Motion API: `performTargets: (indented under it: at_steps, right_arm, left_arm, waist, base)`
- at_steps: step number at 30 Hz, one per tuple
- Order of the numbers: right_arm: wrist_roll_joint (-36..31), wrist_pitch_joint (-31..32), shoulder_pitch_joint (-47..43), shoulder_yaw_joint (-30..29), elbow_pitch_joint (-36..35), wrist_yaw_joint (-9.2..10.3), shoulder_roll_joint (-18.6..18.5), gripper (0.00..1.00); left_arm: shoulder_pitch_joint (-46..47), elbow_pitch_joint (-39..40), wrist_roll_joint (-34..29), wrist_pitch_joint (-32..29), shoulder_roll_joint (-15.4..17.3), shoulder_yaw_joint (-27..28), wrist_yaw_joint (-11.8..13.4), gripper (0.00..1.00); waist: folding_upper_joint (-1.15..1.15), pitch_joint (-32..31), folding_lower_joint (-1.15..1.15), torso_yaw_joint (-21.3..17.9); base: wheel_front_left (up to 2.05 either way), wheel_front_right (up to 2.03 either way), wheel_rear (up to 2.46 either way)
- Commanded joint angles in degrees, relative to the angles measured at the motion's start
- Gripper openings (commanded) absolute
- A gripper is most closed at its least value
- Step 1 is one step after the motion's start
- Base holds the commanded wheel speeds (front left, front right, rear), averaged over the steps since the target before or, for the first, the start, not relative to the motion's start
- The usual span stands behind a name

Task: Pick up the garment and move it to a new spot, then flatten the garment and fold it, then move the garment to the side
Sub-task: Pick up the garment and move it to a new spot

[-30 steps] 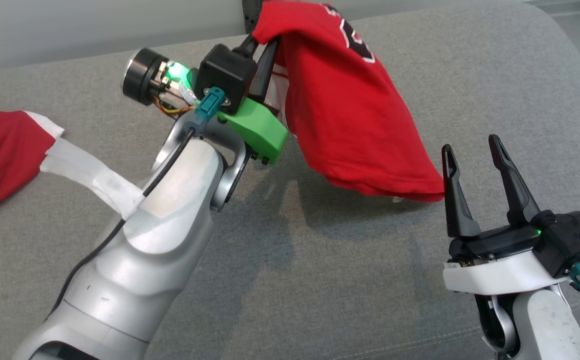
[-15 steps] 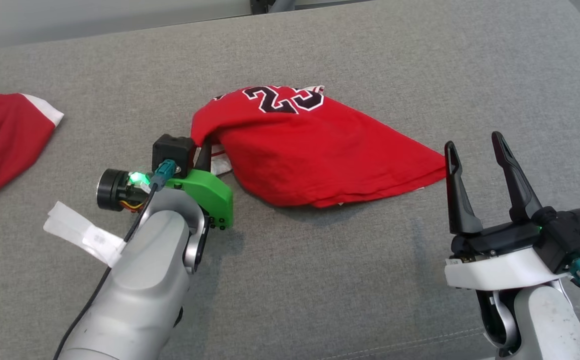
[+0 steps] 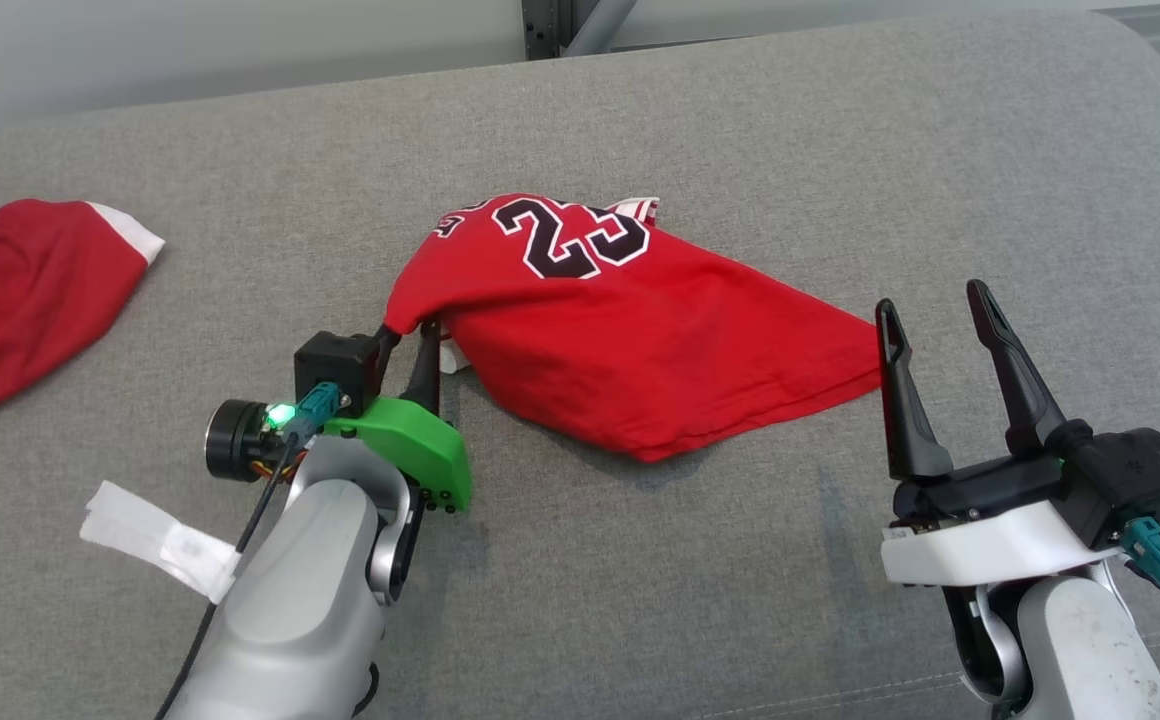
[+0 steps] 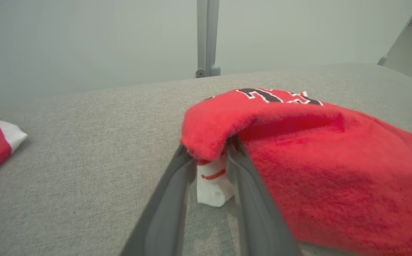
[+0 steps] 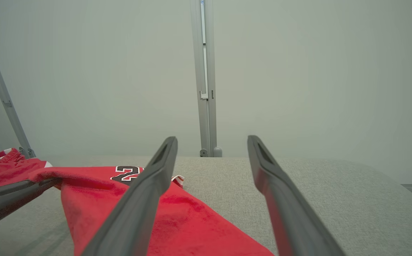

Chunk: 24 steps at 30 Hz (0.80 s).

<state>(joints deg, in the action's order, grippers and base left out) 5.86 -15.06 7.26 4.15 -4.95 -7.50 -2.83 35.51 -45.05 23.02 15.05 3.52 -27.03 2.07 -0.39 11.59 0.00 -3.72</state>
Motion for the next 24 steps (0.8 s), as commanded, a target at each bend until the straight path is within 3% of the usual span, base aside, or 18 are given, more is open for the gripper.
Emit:
performTargets:
  at_steps: [1,12,24]
  right_arm:
    - [0.1,-0.2,-0.8,0.0,0.3,0.02,-0.1,1.0]
    - [-0.6,-0.2,-2.7,-0.2,1.5,0.02,-0.1,1.0]
    - [0.3,-0.2,-5.2,-0.4,3.2,0.02,-0.1,1.0]
  left_arm:
    - [-2.0,1.5,-0.8,0.1,0.2,0.7,-0.6,1.0]
    - [-12.3,12.8,-5.4,0.1,1.8,6.8,-1.0,1.0]
    - [-26.6,29.0,-9.4,0.1,0.8,16.6,0.3,1.0]
  waist:
    - [0.39,-0.7,0.0,0.1]
    - [0.39,-5.3,0.0,1.0]
    - [0.39,-9.0,0.0,2.3]
  base:
    - [0.0,0.0,0.0]
    - [0.0,0.0,0.0]
    - [0.0,0.0,0.0]
